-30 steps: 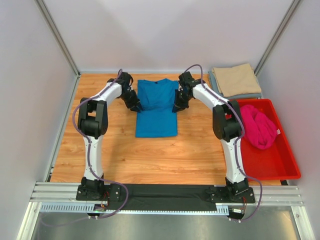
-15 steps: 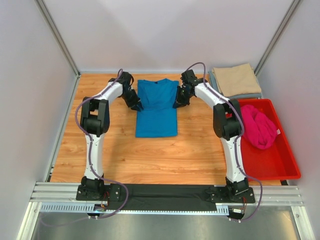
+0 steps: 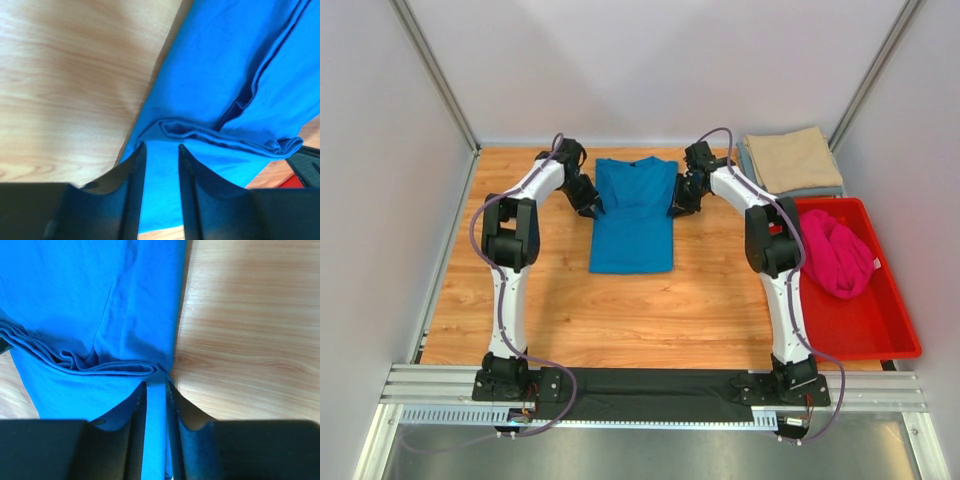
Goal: Fold and stack the t-shirts
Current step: Fold the tshirt
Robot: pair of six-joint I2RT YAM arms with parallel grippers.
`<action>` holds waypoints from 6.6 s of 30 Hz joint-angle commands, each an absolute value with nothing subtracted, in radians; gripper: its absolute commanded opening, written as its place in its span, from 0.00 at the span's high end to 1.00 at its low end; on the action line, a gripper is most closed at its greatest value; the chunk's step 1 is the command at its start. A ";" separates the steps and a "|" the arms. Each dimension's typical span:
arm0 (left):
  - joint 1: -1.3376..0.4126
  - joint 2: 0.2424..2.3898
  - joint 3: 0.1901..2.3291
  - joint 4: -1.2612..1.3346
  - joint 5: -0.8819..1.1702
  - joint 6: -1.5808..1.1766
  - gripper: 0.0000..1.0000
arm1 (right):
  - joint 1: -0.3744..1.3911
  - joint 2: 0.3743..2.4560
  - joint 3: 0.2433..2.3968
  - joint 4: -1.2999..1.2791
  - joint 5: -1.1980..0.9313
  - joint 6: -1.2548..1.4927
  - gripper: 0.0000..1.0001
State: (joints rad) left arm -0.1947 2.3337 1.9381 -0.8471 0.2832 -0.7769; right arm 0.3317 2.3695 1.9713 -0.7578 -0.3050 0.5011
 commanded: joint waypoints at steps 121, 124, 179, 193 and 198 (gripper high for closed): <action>-0.203 1.549 1.414 -1.046 0.313 -0.753 1.00 | 0.420 1.695 1.532 -0.891 -0.320 0.483 1.00; -0.190 1.638 1.538 -1.031 0.310 -0.744 1.00 | 0.405 1.790 1.658 -0.914 -0.331 0.471 1.00; -0.081 2.192 2.035 -0.724 0.313 -0.657 0.25 | 0.261 2.249 1.987 -0.551 -0.437 0.523 0.45; -0.120 2.161 1.719 -0.491 0.502 -0.509 0.64 | 0.294 2.296 1.847 -0.529 -0.332 0.442 0.35; -0.118 2.304 1.819 -0.521 0.499 -0.512 0.63 | 0.328 2.329 1.799 -0.417 -0.360 0.480 0.29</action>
State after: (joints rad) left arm -0.1188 2.2375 1.7596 -0.5549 0.4744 -0.5438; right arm 0.2993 2.3028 1.8164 -0.5213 -0.3790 0.4767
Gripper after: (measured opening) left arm 0.367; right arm 0.706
